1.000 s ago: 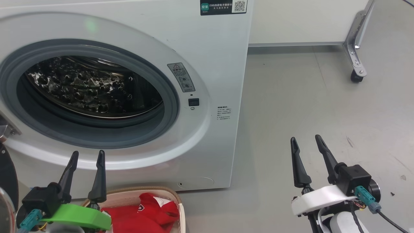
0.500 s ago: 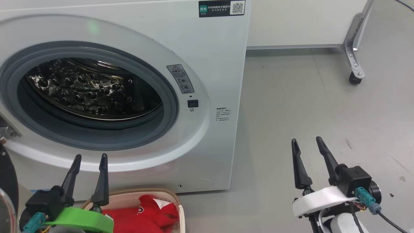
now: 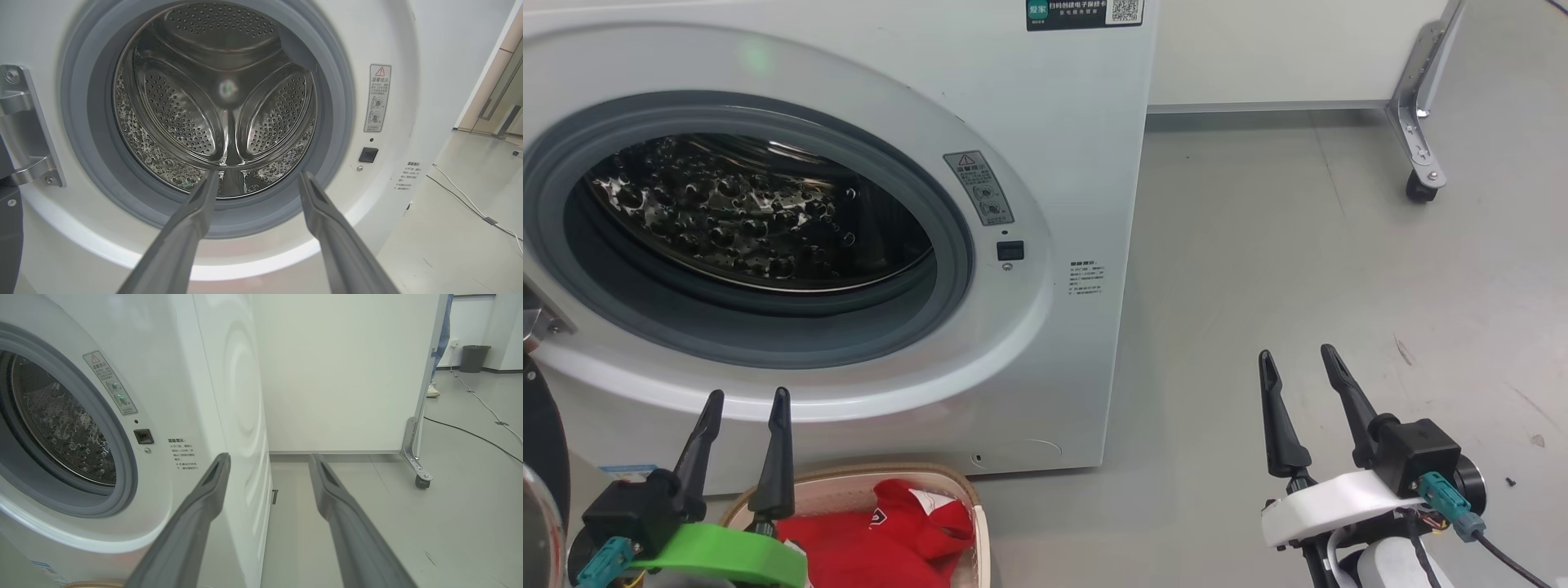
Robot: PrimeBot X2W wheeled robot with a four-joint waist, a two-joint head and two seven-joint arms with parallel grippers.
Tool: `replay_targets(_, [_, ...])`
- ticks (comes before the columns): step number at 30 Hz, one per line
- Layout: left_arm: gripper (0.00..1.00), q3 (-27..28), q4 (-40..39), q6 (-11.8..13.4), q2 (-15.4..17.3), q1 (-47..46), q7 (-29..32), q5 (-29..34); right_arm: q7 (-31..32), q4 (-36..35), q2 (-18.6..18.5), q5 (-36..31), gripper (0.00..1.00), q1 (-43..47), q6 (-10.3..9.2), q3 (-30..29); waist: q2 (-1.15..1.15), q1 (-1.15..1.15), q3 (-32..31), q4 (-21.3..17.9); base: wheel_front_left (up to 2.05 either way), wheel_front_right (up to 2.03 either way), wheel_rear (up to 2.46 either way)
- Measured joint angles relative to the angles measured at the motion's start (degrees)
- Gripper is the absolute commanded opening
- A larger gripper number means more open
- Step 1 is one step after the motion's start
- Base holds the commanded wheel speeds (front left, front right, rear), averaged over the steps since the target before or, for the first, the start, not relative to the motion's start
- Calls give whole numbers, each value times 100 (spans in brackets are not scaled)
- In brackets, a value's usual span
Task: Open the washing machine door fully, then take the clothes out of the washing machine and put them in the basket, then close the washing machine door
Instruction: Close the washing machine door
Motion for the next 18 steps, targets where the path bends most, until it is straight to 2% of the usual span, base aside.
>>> replay_targets(9, [100,20,0,-1,2,0,0,1,0,5,2,-1,100,-1,0,5,0,0,45,8,-85,85,0])
replay_targets(18, [100,15,4,-1,3,0,0,1,0,8,3,-1,100,-1,0,3,0,0,63,35,-125,125,0])
